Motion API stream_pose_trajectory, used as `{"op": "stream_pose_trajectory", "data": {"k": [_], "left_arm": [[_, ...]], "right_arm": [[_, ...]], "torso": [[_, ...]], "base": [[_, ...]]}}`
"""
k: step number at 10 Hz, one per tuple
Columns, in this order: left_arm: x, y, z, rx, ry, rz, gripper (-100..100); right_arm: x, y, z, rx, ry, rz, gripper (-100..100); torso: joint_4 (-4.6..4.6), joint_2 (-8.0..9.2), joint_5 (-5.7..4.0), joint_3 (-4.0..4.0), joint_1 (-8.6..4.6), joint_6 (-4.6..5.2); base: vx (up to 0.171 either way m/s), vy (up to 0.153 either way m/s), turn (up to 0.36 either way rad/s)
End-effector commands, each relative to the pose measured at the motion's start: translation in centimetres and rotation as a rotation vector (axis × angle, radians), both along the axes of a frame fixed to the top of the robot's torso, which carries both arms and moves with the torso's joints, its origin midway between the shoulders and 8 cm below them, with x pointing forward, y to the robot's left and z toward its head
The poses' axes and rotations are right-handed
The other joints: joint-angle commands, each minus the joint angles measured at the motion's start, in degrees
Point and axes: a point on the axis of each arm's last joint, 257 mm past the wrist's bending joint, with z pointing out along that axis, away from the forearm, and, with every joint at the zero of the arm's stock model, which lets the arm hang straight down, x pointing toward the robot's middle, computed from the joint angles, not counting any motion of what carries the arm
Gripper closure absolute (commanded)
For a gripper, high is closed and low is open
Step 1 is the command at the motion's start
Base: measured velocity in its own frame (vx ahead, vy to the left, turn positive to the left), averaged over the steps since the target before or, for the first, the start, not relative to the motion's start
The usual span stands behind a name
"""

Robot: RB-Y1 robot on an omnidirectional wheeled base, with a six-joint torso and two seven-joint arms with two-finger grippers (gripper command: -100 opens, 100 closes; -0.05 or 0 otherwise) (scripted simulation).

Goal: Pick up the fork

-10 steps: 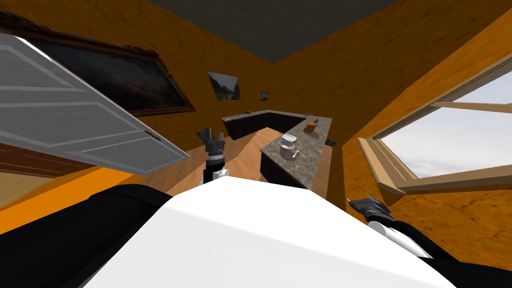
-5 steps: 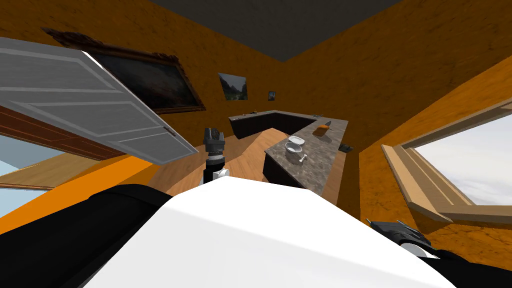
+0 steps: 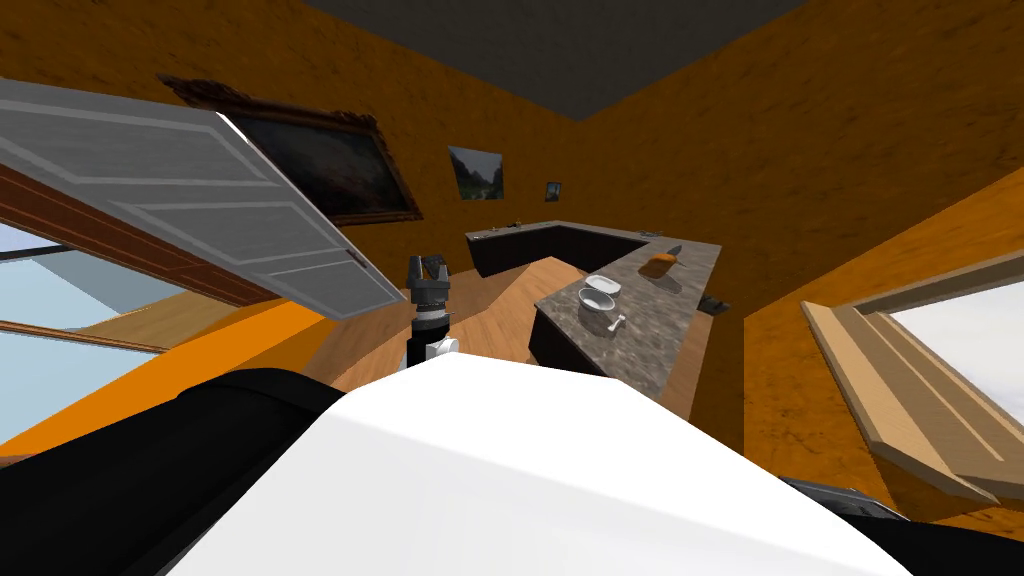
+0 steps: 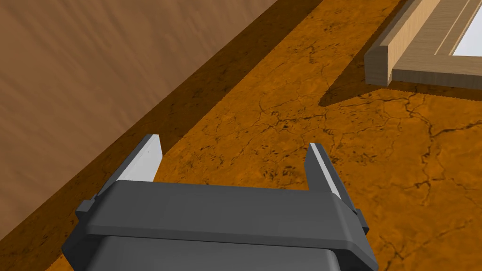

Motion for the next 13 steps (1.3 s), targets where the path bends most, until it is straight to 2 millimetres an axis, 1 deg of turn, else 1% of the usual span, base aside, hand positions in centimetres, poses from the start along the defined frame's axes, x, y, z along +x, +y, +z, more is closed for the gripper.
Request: {"op": "stream_pose_trajectory", "data": {"k": [1, 2, 3, 4, 5, 6, 7, 8, 10, 11, 12, 13], "left_arm": [[0.0, 0.0, 0.0, 0.000, 0.000, 0.000, 0], [0.0, 0.0, 0.0, 0.000, 0.000, 0.000, 0], [0.0, 0.0, 0.0, 0.000, 0.000, 0.000, 0], [0.0, 0.0, 0.0, 0.000, 0.000, 0.000, 0], [0.0, 0.0, 0.0, 0.000, 0.000, 0.000, 0], [0.0, 0.0, 0.0, 0.000, 0.000, 0.000, 0], [0.0, 0.0, 0.0, 0.000, 0.000, 0.000, 0], [0.0, 0.0, 0.0, 0.000, 0.000, 0.000, 0], [0.0, 0.0, 0.0, 0.000, 0.000, 0.000, 0], [0.0, 0.0, 0.0, 0.000, 0.000, 0.000, 0], [0.0, 0.0, 0.0, 0.000, 0.000, 0.000, 0], [0.0, 0.0, 0.0, 0.000, 0.000, 0.000, 0]], "right_arm": [[-1.3, 0.3, -0.6, 0.037, 0.022, -0.029, -100], [-3.9, -1.4, 0.5, 0.058, 0.000, -0.124, -100], [-5.0, -0.9, -0.5, 0.092, 0.026, -0.144, -100], [-5.4, -0.7, -0.7, 0.103, 0.035, -0.150, -100], [-7.4, -2.0, 0.5, 0.127, 0.005, -0.237, -100], [-9.0, -1.6, -0.4, 0.151, 0.027, -0.268, -100], [-9.2, -1.3, -0.7, 0.168, 0.037, -0.272, -100], [-12.1, -2.3, 0.3, 0.190, 0.008, -0.376, -100], [-12.7, -1.5, -0.4, 0.227, 0.027, -0.391, -100], [-14.3, -2.4, 0.9, 0.246, -0.017, -0.478, -100], [-15.5, -1.5, 0.1, 0.281, 0.005, -0.503, -100], [-15.8, -1.1, -0.1, 0.297, 0.015, -0.511, -100]], "torso": [[0.00, 0.00, 0.00, 0.00, 0.00, 0.00], [0.00, 0.03, 0.00, 0.02, -0.01, 0.03], [0.00, -0.02, 0.02, -0.01, 0.01, -0.06], [-0.01, -0.03, 0.00, -0.02, 0.00, 0.00], [0.00, 0.03, 0.00, 0.01, -0.01, 0.04], [0.00, -0.02, 0.01, -0.01, 0.00, -0.05], [-0.01, -0.04, 0.01, -0.02, 0.00, 0.00], [0.00, 0.02, -0.01, 0.01, -0.01, 0.04], [-0.01, -0.04, 0.01, -0.02, 0.00, 0.01], [0.00, 0.02, 0.00, 0.01, 0.00, 0.05], [-0.01, -0.05, 0.02, -0.03, 0.01, -0.07], [-0.01, -0.05, 0.00, -0.03, 0.00, 0.03]], "base": [[0.020, -0.002, -0.008], [0.036, 0.014, 0.275], [0.038, 0.006, 0.201], [0.020, 0.000, -0.012], [0.033, 0.013, 0.222], [0.040, 0.006, 0.214], [0.021, -0.001, 0.011], [0.033, 0.013, 0.262], [0.031, -0.003, 0.089], [0.041, 0.008, 0.300], [0.042, 0.000, 0.175], [0.023, -0.003, -0.026]]}}
